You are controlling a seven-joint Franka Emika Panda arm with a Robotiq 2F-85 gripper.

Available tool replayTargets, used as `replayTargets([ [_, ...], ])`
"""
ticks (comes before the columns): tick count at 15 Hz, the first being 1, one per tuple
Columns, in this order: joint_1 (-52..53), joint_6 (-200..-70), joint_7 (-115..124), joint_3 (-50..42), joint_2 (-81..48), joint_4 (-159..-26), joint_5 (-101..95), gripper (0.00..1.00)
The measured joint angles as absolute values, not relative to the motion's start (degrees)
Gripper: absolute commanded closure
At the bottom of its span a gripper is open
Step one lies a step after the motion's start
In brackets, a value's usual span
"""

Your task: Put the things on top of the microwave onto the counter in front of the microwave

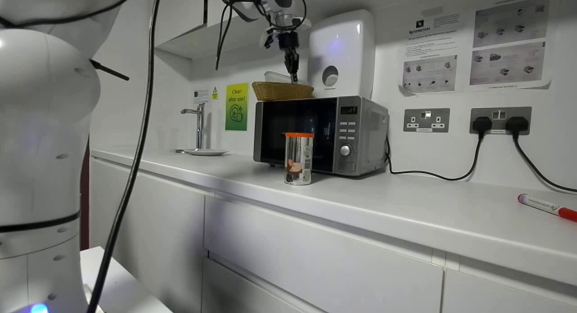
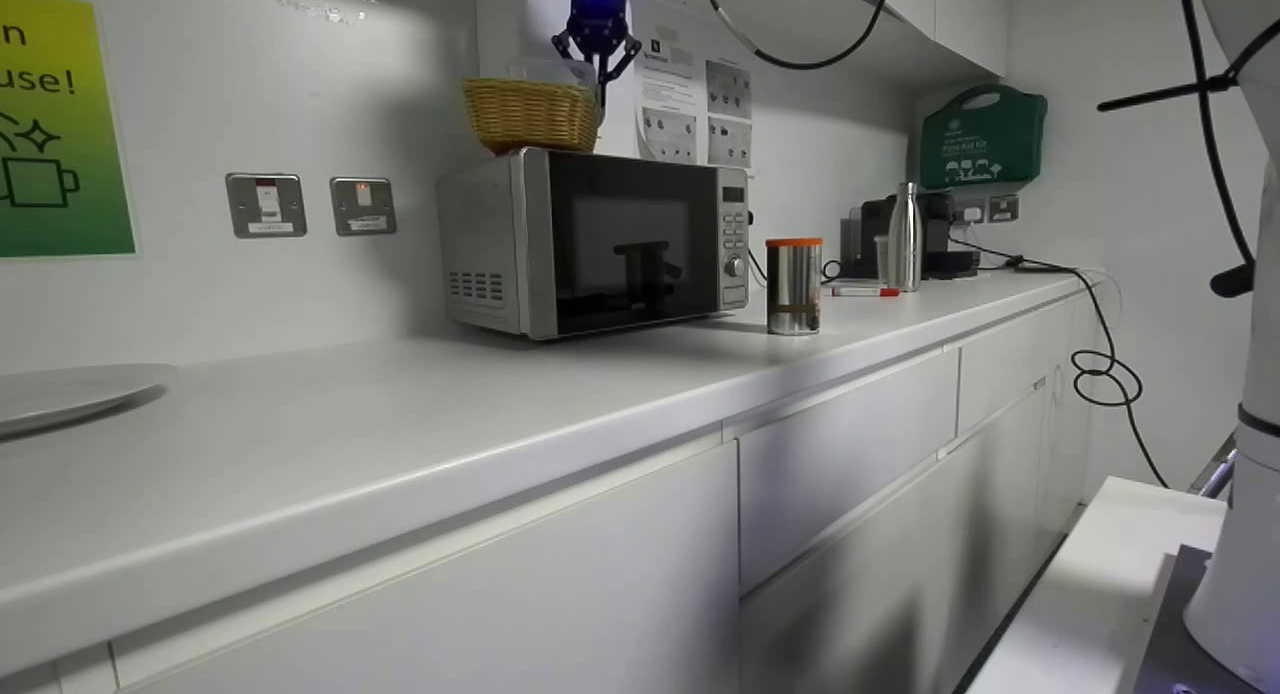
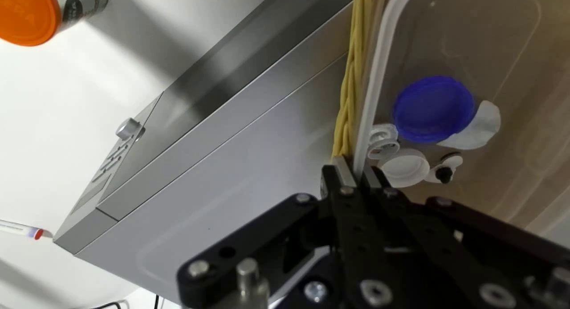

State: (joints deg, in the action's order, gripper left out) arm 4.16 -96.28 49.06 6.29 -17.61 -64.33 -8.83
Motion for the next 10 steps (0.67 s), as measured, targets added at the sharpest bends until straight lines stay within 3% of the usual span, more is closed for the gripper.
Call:
replayTargets([
  [10,4.49,-96.26,49.06,6.29,-17.59,-63.14,-10.28,0.99],
])
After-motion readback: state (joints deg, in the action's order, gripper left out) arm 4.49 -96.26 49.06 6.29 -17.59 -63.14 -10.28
